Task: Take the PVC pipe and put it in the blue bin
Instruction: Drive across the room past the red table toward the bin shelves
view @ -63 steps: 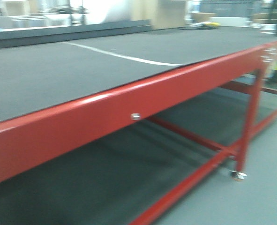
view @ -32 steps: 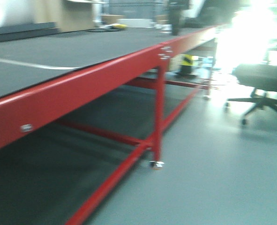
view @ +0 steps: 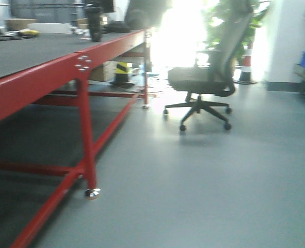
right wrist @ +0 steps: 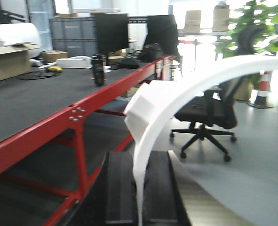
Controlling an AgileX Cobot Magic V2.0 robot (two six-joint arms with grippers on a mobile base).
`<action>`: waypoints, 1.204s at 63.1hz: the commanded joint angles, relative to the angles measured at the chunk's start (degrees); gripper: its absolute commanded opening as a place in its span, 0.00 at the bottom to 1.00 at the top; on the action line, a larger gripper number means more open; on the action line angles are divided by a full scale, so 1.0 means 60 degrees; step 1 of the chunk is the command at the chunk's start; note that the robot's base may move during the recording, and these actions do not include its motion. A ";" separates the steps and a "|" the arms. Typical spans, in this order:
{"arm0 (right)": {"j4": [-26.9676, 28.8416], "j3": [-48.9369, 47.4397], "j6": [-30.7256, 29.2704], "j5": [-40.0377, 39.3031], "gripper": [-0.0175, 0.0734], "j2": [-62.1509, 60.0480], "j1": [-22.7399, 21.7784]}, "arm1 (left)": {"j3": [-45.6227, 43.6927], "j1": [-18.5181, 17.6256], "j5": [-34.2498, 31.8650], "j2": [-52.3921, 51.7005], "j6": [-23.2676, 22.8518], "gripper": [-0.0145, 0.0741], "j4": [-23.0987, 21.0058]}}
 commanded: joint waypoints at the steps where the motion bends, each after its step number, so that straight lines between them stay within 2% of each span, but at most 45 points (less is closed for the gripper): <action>1: -0.0033 0.0007 -0.0048 -0.0195 0.01 -0.0043 0.0014 | 0.0007 -0.0052 -0.0264 -0.0001 0.0005 0.04 0.0000; 76: -0.0033 0.0007 -0.0048 -0.0195 0.01 -0.0043 0.0014 | 0.0007 -0.0052 -0.0264 -0.0001 0.0005 0.04 0.0000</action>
